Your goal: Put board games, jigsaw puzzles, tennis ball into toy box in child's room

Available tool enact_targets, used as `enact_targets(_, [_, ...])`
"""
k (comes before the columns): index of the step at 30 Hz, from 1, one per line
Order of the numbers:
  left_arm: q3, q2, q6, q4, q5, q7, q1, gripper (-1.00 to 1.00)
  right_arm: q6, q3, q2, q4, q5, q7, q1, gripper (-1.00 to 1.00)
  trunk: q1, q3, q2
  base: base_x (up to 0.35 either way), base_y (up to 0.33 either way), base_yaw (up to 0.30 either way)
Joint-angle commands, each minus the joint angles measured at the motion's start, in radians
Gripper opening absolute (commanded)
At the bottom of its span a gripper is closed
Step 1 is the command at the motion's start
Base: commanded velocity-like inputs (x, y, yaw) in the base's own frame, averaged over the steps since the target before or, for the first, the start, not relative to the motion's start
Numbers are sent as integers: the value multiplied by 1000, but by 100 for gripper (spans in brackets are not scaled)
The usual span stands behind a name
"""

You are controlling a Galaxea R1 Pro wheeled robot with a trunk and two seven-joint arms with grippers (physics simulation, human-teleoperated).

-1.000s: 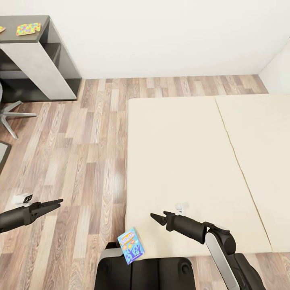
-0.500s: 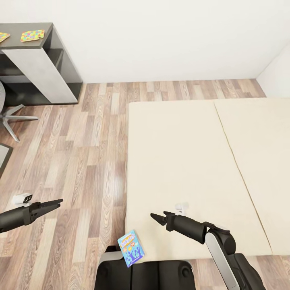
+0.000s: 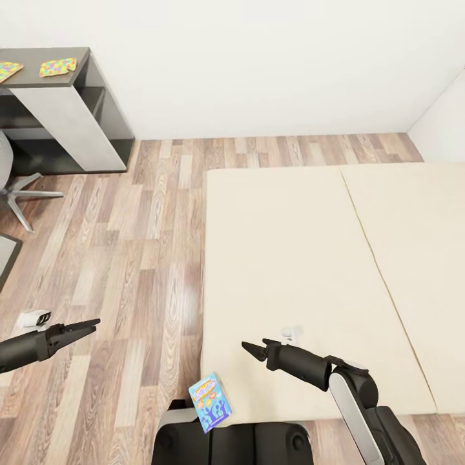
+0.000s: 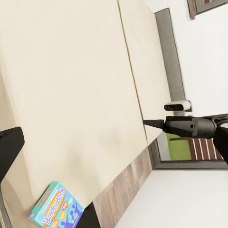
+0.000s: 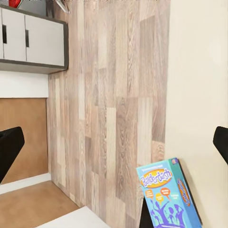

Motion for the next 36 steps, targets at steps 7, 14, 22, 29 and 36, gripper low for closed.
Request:
enact_targets(7, [0, 0, 11, 0, -1, -4, 0, 100, 5, 1, 1, -1, -2, -3, 0, 100, 1, 10, -1, 0, 0, 0])
enact_targets(14, [-1, 0, 11, 0, -2, -4, 0, 100, 5, 1, 1, -1, -3, -6, 0, 100, 1, 22, -1, 0, 0, 0])
enact_targets(22, [0, 0, 11, 0, -2, -4, 0, 100, 5, 1, 1, -1, -4, -7, 0, 100, 1, 35, -1, 0, 0, 0])
enact_targets(29, [0, 0, 11, 0, -2, -4, 0, 100, 3, 1, 2, -5, -6, -6, 0, 100, 1, 47, -1, 0, 0, 0])
enact_targets(36, [0, 0, 11, 0, -2, -4, 0, 100, 2, 1, 10, -13, -8, -2, 0, 100, 1, 58, -1, 0, 0, 0])
